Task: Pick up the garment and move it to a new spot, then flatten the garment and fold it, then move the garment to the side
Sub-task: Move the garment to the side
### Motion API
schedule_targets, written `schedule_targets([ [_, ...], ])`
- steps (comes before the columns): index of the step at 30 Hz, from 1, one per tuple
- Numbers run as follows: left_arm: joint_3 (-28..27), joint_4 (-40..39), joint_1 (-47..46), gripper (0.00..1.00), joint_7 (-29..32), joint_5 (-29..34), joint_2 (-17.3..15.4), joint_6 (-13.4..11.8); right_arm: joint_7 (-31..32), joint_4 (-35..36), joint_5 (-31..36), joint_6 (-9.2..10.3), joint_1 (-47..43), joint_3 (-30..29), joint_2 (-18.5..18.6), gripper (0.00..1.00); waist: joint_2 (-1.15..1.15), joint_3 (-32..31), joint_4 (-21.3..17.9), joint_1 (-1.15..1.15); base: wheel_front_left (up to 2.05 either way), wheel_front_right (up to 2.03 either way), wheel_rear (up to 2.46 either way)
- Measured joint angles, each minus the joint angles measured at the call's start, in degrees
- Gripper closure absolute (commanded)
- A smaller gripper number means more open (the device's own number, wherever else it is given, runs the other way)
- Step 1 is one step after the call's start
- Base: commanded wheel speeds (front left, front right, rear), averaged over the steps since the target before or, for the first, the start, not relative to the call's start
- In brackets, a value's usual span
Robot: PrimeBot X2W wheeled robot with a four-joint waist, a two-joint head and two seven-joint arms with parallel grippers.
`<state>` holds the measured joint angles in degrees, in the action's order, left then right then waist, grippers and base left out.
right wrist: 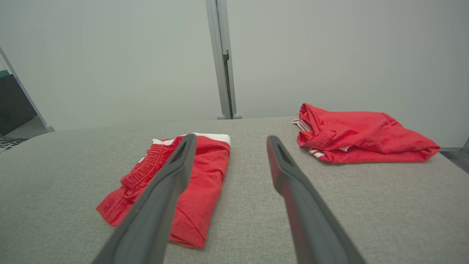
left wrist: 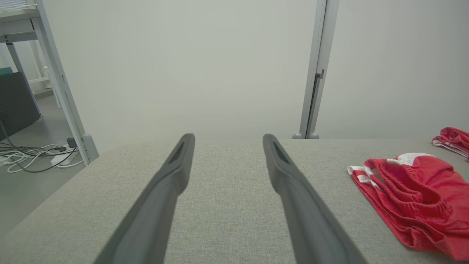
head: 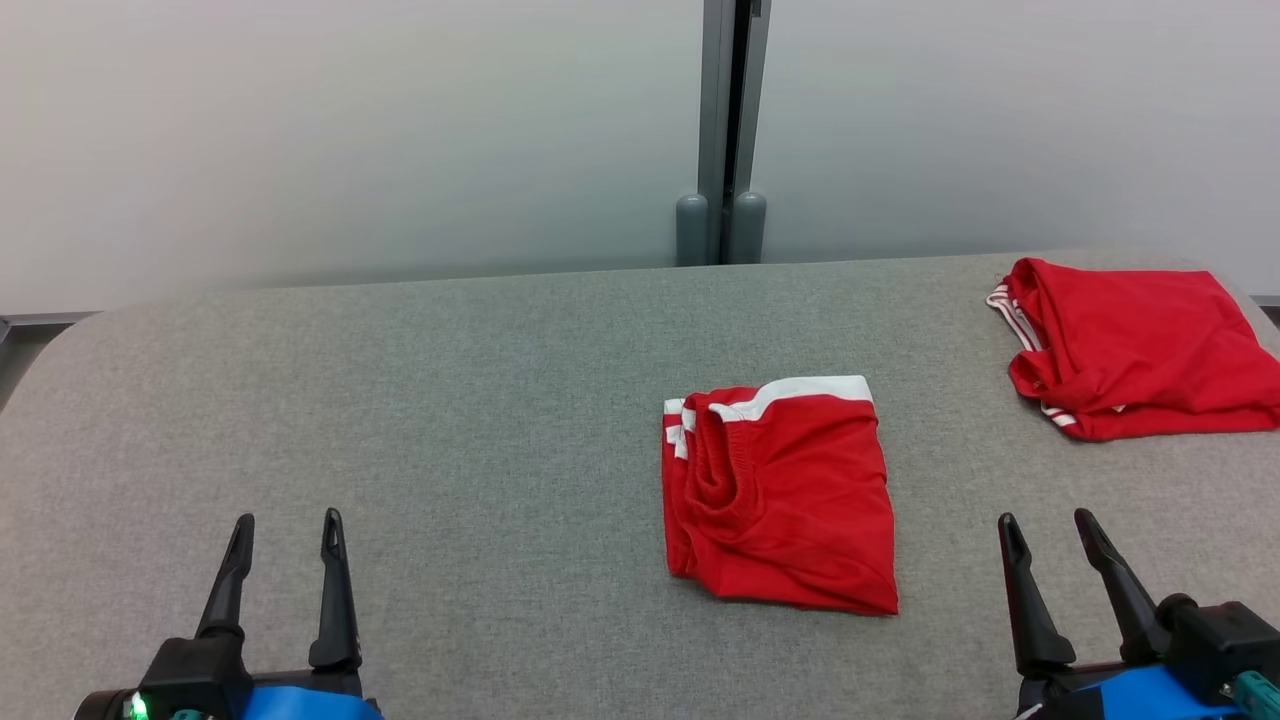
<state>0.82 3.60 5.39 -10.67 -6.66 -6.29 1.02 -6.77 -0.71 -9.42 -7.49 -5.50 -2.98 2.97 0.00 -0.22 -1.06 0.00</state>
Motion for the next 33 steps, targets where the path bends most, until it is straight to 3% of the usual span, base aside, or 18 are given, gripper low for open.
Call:
schedule_targets([
  [8, 0.15, -0.03, -0.01, 0.00, 0.00, -0.49, -0.26, -0.49, 0.68, -1.35, -0.91, 0.00, 1.96, -0.73, -0.04, 0.00, 0.00, 0.33, 0.06, 0.00, 0.00, 0.00, 0.00],
  [18, 1.59, -0.02, -1.97, 0.00, -0.29, -0.85, -0.20, -0.48, 5.48, -4.57, 1.68, 0.00, 17.55, 2.46, 0.08, 0.00, 0.00, 2.72, 1.63, 0.00, 0.00, 0.00, 0.00],
  [25, 2.00, 0.96, -3.74, 0.00, -1.13, -1.13, 0.00, -0.55, 9.17, -14.06, 3.05, 0.00, 23.03, 0.96, 1.47, 0.00, 0.00, 5.57, 3.83, 0.01, 0.00, 0.00, 0.00],
  [33, 3.25, 2.09, -6.34, 0.00, -2.18, -1.42, 0.57, -0.74, 6.58, -27.18, 3.42, 0.00, 25.29, -1.43, 2.59, 0.00, 0.00, 9.48, 6.71, 0.01, 0.00, 0.00, 0.00],
])
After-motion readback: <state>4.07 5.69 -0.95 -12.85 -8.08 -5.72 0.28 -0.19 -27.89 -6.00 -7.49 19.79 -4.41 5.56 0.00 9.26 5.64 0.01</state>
